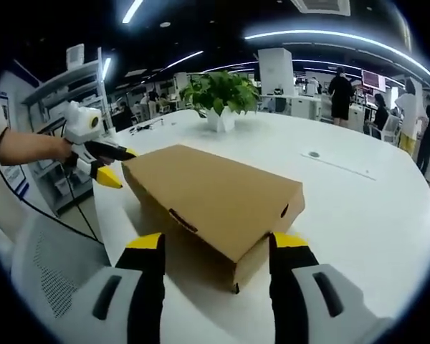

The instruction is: Operate the shoe box by opening the lid, removing the specified soft item, and placing it in the target area until the item is outside and the box remains undamaged.

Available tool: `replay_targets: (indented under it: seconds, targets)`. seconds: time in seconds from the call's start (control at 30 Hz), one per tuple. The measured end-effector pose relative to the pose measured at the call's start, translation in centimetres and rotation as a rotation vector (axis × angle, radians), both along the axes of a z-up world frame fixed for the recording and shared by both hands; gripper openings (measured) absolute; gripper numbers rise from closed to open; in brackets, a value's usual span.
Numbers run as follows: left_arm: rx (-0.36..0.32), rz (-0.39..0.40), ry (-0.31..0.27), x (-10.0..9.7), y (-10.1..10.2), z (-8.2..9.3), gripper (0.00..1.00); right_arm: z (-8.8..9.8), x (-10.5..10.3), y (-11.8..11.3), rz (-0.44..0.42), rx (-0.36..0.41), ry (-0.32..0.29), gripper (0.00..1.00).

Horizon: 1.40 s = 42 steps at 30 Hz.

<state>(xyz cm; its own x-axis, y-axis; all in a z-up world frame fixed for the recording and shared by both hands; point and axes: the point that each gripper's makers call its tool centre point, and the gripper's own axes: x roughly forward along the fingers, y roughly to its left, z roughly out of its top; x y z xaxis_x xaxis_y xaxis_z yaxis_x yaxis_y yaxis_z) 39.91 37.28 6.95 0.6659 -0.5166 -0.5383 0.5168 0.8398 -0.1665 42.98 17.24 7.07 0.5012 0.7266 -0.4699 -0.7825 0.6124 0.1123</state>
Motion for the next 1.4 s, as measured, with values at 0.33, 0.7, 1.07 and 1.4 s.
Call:
replay_targets:
  seconds: [0.33,0.7,1.07,1.4]
  targets:
    - [-0.011,-0.005,-0.012,0.1,-0.3,1.7,0.78,1.8,0.2,0.2,0.032,0.003,-0.038,0.6]
    - [-0.028,0.005,-0.067,1.1,-0.1,4.4,0.78,4.3,1.5,0.4,0.023,-0.005,-0.101,0.59]
    - [-0.032,0.049,-0.117,3.1,0.5,6.6,0.73,5.8,3.2,0.5,0.034,-0.048,-0.173,0.58]
    - [0.002,0.123,-0.149,5.4,2.1,7.7,0.51,6.8,4.9,0.6,0.031,-0.057,-0.212,0.55]
